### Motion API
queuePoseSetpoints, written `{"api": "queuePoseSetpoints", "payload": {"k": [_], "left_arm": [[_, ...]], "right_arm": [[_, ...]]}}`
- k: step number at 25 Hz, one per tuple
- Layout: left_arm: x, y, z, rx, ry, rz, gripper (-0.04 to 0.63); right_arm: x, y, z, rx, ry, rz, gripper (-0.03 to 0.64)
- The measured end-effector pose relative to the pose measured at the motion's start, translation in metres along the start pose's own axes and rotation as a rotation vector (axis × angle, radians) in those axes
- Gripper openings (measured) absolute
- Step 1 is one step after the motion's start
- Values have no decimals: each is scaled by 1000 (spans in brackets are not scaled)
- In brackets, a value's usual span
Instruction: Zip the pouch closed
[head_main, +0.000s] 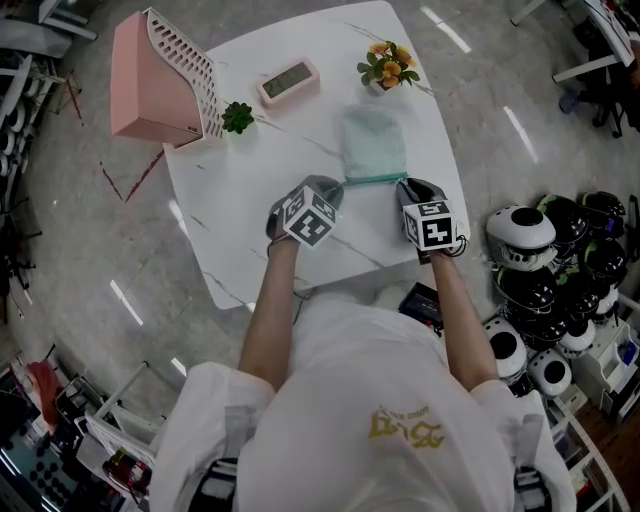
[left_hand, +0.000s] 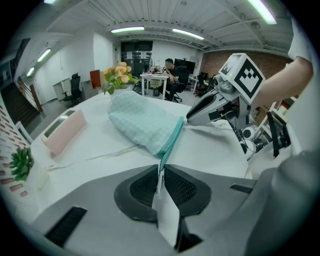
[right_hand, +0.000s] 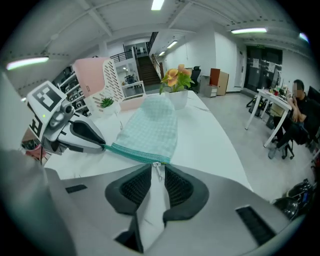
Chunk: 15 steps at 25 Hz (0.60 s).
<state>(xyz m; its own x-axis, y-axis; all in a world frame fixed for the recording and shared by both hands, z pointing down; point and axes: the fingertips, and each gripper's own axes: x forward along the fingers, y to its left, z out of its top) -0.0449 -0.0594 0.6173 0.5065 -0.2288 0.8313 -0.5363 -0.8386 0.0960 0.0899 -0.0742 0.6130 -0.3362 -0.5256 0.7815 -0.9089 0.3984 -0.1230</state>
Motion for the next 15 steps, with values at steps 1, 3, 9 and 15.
{"api": "queuePoseSetpoints", "payload": {"k": [1,3,9,15], "left_arm": [[-2,1,1,15,-16,35,72],[-6,1,3,29,-45,84,155],[-31,-8,14,-65,-135,159,204],[-87,-16,40,-212,-350,298,173]], "right_arm": [[-3,0,0,13,-12,11,97],[-12,-1,2,39,-46,12,91],[-52,-8,18,171,-184,30,75],[-95,18,42,143,-310,82,12]]}}
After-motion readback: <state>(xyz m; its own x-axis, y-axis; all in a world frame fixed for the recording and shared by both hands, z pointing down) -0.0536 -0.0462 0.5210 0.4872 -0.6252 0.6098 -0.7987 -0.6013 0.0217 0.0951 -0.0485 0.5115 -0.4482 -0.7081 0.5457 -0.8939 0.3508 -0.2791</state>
